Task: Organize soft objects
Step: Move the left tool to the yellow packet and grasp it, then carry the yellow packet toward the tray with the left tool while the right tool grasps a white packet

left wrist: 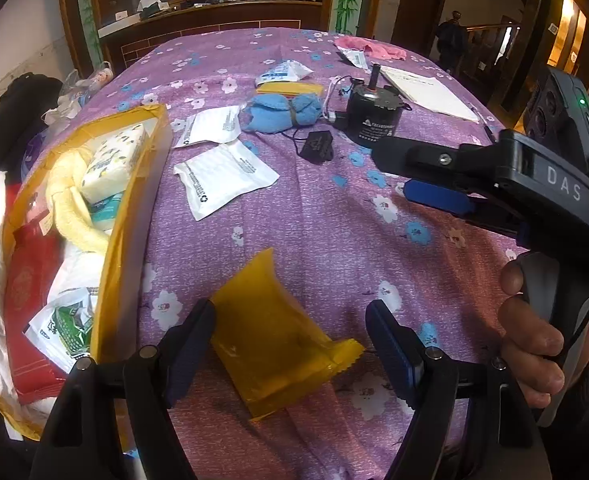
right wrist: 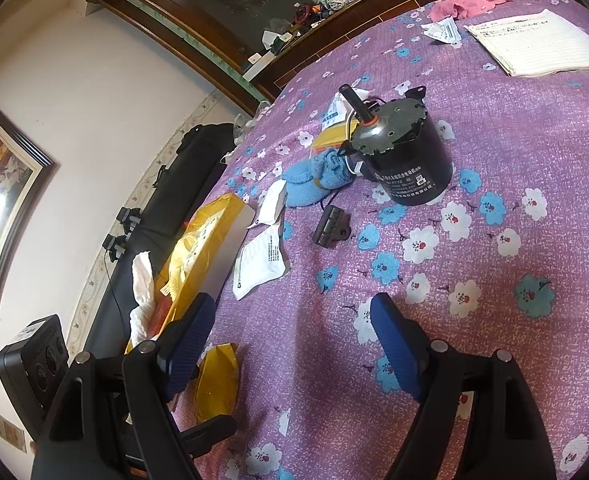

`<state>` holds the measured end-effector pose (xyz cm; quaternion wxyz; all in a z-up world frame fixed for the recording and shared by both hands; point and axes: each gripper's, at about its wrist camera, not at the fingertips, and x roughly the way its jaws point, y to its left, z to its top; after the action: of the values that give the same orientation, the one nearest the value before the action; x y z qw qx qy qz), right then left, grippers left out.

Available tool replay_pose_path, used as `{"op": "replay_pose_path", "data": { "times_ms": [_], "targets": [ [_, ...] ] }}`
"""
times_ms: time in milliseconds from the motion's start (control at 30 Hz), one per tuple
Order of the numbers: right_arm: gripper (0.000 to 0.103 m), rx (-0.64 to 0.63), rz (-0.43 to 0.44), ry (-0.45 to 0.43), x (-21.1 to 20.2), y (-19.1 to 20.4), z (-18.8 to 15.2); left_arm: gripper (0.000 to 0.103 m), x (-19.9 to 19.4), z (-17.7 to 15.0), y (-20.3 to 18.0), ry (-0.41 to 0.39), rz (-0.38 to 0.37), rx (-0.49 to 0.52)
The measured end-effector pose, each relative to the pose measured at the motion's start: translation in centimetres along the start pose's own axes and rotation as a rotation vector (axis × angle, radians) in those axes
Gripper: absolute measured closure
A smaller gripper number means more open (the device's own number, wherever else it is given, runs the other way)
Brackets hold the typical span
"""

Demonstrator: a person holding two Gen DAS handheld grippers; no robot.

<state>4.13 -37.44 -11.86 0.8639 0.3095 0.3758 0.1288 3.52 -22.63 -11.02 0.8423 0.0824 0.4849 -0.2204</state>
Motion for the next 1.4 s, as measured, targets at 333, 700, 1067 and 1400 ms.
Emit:
{"op": "replay_pose_path", "data": {
  "times_ms": [333, 700, 1067, 1400],
  "targets": [
    [0.024, 0.005, 0.006, -0.003, 0.0, 0.0, -0.1, 0.022, -0.3, -0.4, 1.8, 0.006, 0.043, -0.039],
    [0.024, 0.006, 0.013, -0.001, 0.0, 0.1, -0.2, 0.023, -0.1, -0.3, 1.3, 0.034, 0.021, -0.036],
    [0.023, -0.100, 0.035, 0.072, 1.9, 3.8, 1.8, 0.053, -0.2, -0.9, 2.0, 0.041, 0.003, -0.051],
    [0.041, -0.224, -0.114, 0.276, 13.0, 6.8, 4.8, 0.053, -4.3, -1.3, 4.7, -0.079, -0.096, -0.128]
  ]
}}
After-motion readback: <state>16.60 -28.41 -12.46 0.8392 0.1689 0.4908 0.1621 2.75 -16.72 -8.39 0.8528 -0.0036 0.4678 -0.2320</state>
